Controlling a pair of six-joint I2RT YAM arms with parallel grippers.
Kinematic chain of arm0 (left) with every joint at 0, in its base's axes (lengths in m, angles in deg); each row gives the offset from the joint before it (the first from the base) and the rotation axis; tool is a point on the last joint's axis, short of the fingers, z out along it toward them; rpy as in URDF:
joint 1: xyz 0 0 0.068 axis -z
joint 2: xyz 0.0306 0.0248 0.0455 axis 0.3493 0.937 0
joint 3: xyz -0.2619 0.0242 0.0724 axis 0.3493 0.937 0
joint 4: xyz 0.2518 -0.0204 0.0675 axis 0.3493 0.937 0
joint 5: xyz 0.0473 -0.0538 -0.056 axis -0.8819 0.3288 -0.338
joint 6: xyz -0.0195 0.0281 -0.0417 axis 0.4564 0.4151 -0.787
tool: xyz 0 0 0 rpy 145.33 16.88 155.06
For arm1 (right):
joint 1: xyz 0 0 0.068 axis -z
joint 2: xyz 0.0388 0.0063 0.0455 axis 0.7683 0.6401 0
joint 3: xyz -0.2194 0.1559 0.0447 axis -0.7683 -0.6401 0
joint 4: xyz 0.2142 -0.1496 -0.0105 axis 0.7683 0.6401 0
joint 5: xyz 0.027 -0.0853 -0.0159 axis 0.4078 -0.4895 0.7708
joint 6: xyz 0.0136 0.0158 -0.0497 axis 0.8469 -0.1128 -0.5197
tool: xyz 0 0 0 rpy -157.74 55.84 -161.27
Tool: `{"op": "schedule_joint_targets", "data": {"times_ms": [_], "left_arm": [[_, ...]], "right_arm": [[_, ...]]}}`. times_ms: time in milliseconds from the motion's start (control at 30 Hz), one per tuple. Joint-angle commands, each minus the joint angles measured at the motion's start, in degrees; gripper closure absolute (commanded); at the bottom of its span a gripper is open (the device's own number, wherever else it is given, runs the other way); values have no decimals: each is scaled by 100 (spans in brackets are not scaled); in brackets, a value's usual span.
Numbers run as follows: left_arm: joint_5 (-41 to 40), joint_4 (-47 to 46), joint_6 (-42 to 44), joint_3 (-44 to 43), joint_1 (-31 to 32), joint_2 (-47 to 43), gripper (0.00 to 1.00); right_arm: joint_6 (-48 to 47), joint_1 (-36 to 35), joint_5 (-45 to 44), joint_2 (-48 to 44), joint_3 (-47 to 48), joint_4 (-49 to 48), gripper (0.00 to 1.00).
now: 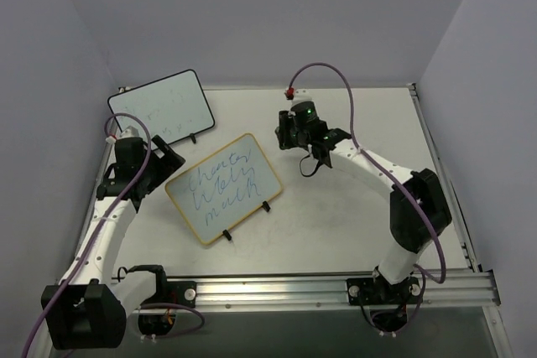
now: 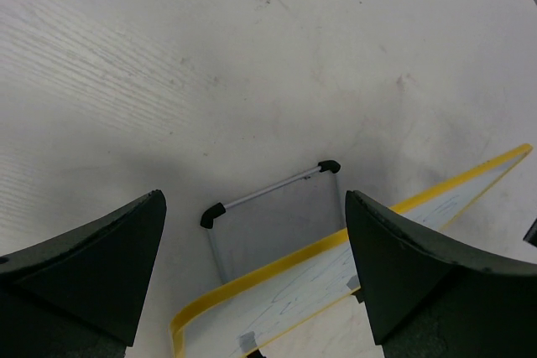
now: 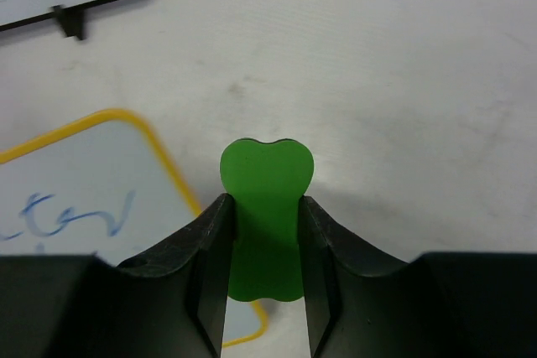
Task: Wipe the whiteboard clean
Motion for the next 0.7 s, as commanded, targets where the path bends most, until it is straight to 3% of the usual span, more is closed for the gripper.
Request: {"op": "schedule_joint_targets", "data": {"times_ms": [0,233,667], "left_arm": [[-400,-679,-381,224,-38,-206,3],[-426,-855,-407,233,-38,22,0],[-444,-872,-434,-452,-38,1199,29]], "right_arm": [[224,-600,-68,-395,-231,-400,85],[225,-1664,-525,-422,-345,-1148,85],[-30,-2790,-1280,395,-90,-2088,87]]}}
